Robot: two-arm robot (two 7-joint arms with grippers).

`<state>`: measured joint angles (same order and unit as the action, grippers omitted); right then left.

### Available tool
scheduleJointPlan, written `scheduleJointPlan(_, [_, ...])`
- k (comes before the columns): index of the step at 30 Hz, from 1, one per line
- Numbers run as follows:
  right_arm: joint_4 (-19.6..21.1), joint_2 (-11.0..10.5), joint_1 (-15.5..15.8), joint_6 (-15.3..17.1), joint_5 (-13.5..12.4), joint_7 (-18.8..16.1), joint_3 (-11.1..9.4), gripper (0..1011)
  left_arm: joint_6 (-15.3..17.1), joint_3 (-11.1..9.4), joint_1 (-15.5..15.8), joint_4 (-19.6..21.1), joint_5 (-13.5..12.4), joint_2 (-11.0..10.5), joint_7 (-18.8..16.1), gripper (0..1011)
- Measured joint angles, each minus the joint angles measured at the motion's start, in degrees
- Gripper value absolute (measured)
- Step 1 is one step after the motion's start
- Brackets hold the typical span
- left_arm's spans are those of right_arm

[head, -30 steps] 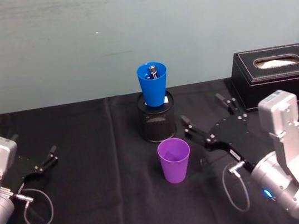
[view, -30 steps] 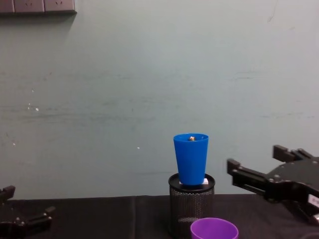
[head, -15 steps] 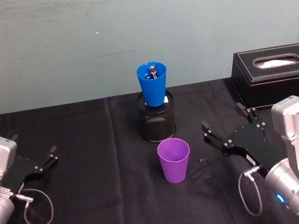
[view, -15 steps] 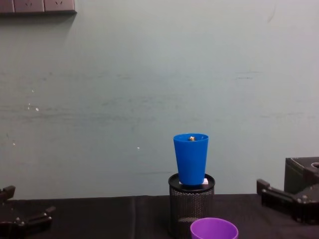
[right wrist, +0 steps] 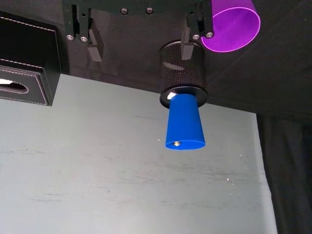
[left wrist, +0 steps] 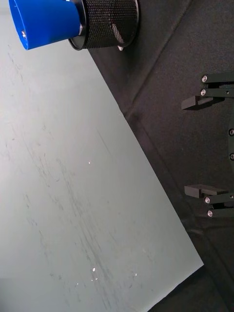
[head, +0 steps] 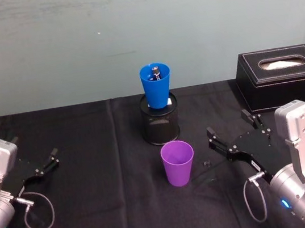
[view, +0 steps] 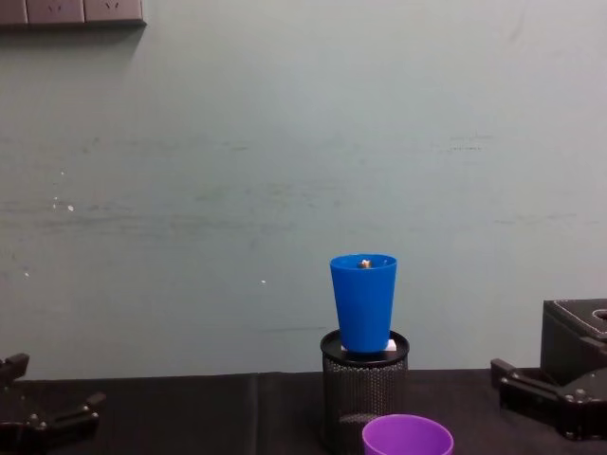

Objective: Pick up one cup with a gripper and tap it against the other cup.

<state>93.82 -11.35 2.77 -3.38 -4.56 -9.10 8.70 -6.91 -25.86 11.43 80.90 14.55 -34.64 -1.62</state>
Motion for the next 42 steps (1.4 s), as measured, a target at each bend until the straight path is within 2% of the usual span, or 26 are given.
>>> scheduleJointPlan(42, [0.21,-0.19,-0.02,-0.39,-0.06,-0.06,0.11,1002,0.0,0.0,0.0,0.0,0.0,0.0,0.0,1000])
